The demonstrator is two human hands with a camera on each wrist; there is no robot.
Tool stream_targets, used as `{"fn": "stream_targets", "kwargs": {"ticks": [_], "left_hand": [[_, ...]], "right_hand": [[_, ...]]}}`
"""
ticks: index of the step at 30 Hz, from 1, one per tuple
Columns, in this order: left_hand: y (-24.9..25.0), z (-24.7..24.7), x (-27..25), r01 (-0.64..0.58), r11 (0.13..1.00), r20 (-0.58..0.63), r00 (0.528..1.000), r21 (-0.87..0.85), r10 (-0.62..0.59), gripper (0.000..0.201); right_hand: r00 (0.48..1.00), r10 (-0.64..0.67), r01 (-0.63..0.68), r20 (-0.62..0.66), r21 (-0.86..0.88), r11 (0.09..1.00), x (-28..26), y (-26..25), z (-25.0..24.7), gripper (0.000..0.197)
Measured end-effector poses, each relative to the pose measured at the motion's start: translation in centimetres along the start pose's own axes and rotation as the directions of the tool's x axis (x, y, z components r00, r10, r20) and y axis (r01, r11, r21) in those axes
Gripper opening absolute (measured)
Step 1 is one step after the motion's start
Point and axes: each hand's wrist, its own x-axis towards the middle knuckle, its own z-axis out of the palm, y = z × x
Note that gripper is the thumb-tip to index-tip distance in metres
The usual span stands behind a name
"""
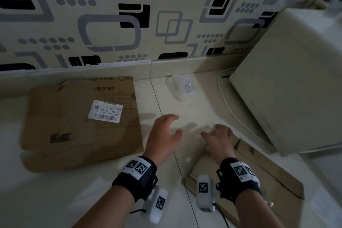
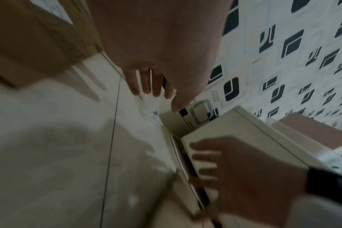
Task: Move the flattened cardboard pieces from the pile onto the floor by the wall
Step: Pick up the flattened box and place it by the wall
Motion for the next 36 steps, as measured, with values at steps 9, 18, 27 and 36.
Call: {"fn": "stream_targets", "kwargs": {"ticks": [9,18,27,36], "left_hand": [[0.9,5.2,-1.4,0.259,0.965,0.292,0.921,0.040,-0.259,0.064],[2.9,8.4,-0.4,0.259,0.934,0.253,0.913,0.244,-0.320,0.076],[2.9,8.9,0.2,0.309,0.924,0.152,0.926,0.225,-0.347,0.071],[3.2,5.0,2.5,0.328,0.940,0.057,0.941,0.099,-0.334,0.071]], "right_hand": [[0.922,0.264,-0.322,-0.282,-0.185,0.928,0.4,6.4,-5.2,0.066],[0.766,0.528,-0.574,-0.366,-0.022,0.818,-0.3,13.4,-9.9,0.096],[0.784,0.587,-0.531,-0.200,0.273,0.802,0.0,17.2,-11.3,0.068],[0.900,0.389,-0.271,-0.196,0.446,0.853,0.8,14.2,-10.1,0.078]]}}
